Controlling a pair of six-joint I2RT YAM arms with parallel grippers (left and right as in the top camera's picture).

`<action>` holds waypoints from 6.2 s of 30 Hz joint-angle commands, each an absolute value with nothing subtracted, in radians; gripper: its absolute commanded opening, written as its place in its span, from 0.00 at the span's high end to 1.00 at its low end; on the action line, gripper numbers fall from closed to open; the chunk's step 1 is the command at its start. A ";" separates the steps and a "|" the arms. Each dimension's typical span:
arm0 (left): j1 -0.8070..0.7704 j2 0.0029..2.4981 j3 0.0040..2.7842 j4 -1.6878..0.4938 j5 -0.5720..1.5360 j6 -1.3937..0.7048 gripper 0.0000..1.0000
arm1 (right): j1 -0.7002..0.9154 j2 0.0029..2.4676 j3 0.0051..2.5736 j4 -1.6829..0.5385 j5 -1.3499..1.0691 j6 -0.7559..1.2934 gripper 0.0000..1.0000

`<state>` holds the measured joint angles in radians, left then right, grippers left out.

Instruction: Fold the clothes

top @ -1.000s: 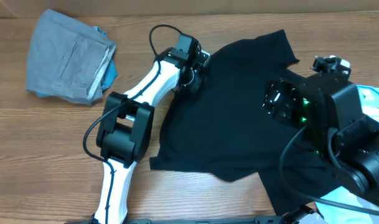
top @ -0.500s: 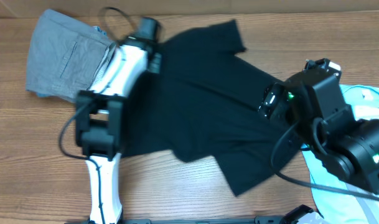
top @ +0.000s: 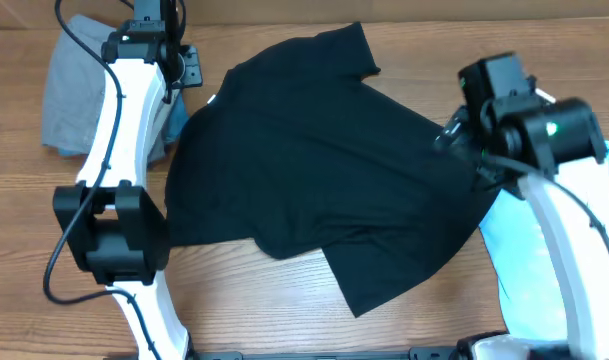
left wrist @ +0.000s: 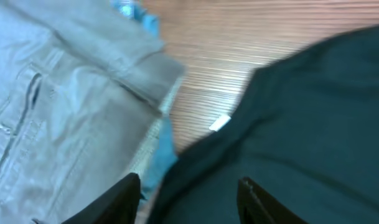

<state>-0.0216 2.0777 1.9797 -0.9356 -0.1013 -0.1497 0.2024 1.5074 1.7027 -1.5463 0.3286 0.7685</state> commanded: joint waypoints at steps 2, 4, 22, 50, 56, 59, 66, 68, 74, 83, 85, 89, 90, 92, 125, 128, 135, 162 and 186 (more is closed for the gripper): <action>-0.062 1.979 2.006 -0.970 0.174 -0.064 0.59 | 0.028 1.596 1.694 -1.523 0.171 0.608 0.04; -0.102 1.991 2.002 -0.972 0.267 -0.025 0.65 | -0.040 1.620 1.694 -1.511 0.119 0.564 0.03; -0.453 2.433 1.997 -0.809 0.107 0.063 0.96 | -0.340 1.664 1.549 -1.220 -0.133 0.386 0.16; -0.159 2.226 2.074 -0.972 0.128 -0.157 0.68 | -0.303 1.668 0.788 -0.429 -0.314 0.410 0.33; -0.179 2.038 2.074 -0.998 0.128 -0.157 0.53 | -0.340 1.672 0.781 -0.390 -0.022 0.616 0.80; -0.179 1.947 2.074 -1.037 0.123 -0.153 0.51 | -0.426 1.672 0.822 -0.371 0.008 0.677 0.89; -0.178 1.820 2.074 -1.136 0.086 -0.083 0.43 | -0.632 1.668 1.017 -0.479 -0.002 0.614 0.94; -0.178 1.801 2.074 -1.165 0.054 -0.082 0.40 | -0.664 1.665 1.081 -0.535 -0.040 0.570 0.82; -0.177 1.785 2.074 -1.243 0.016 -0.082 0.40 | -0.651 1.646 1.217 -0.628 -0.544 0.303 0.38; -0.177 1.786 2.074 -1.260 0.015 -0.081 0.36 | -0.342 1.658 1.144 -0.799 -0.414 0.302 0.48; -0.177 1.786 2.074 -1.263 0.015 -0.082 0.34 | -0.265 1.666 1.109 -0.806 -0.343 0.342 0.72; -0.177 1.786 2.074 -1.272 0.015 -0.082 0.35 | -0.165 1.702 1.049 -0.777 -0.083 0.506 0.90; -0.177 1.786 2.074 -1.274 0.015 -0.081 0.34 | -0.158 1.718 1.036 -0.756 -0.039 0.538 0.90; -0.177 1.786 2.074 -1.279 0.014 -0.081 0.34 | -0.163 1.748 1.021 -0.711 0.000 0.555 0.90; -0.175 1.786 2.074 -1.339 -0.062 -0.056 0.25 | -0.273 1.737 1.190 -0.701 -0.331 0.303 0.37; -0.175 1.786 2.074 -1.337 -0.058 -0.057 0.25 | -0.186 1.771 1.190 -0.630 -0.201 0.353 0.37; -0.175 1.786 2.074 -1.338 -0.056 -0.059 0.26 | -0.109 1.873 1.190 -0.480 -0.133 0.376 0.36; -0.177 1.786 2.074 -1.343 -0.052 -0.059 0.31 | -0.112 1.927 1.341 -0.334 -0.288 0.389 0.96; -0.133 1.789 2.037 -1.471 -0.066 -0.089 0.25 | -0.307 1.783 1.709 -1.067 -0.303 0.289 0.00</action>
